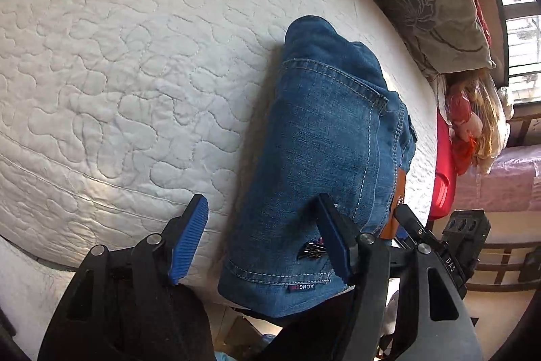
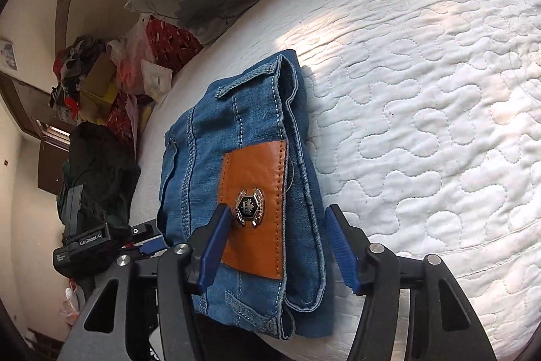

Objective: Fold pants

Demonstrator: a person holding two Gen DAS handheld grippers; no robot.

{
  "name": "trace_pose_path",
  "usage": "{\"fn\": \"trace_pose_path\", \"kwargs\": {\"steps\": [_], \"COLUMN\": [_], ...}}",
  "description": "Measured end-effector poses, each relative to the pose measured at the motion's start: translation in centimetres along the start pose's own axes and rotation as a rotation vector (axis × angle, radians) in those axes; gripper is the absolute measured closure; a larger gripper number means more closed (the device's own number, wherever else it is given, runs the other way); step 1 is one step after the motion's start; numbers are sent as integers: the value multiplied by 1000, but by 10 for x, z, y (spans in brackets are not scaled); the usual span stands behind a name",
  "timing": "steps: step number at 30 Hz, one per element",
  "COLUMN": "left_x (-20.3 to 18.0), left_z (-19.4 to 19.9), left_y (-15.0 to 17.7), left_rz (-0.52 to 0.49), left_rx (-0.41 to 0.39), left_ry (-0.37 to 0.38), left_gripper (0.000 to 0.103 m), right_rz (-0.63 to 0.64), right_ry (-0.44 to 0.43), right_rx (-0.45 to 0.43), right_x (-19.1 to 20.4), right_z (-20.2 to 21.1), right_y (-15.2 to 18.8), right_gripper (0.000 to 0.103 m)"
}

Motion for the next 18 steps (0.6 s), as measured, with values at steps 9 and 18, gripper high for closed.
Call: {"fn": "trace_pose_path", "kwargs": {"steps": [9,18], "left_x": [-13,-32], "left_z": [-18,-27], "left_y": [-17,-18], "left_rz": [18,-41], "left_rx": [41,6], "left_ry": [56,-19], "left_gripper": [32,33], "right_rz": [-12,4], "right_ry": [-53,-94], "right_rx": [45,7], "right_x": [3,0], "right_z": [-18,-24], "right_y": [2,8], "right_gripper": [27,27]}}
Point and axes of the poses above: each gripper's, at about its wrist camera, not at the fingertips, and z roughly against the way its jaws point, x to its left, y to its underside, the point moved 7 cm from there along -z, roughly the way its jaws point, and after that the axes turned 6 degrees about x, right-handed, at the moved point
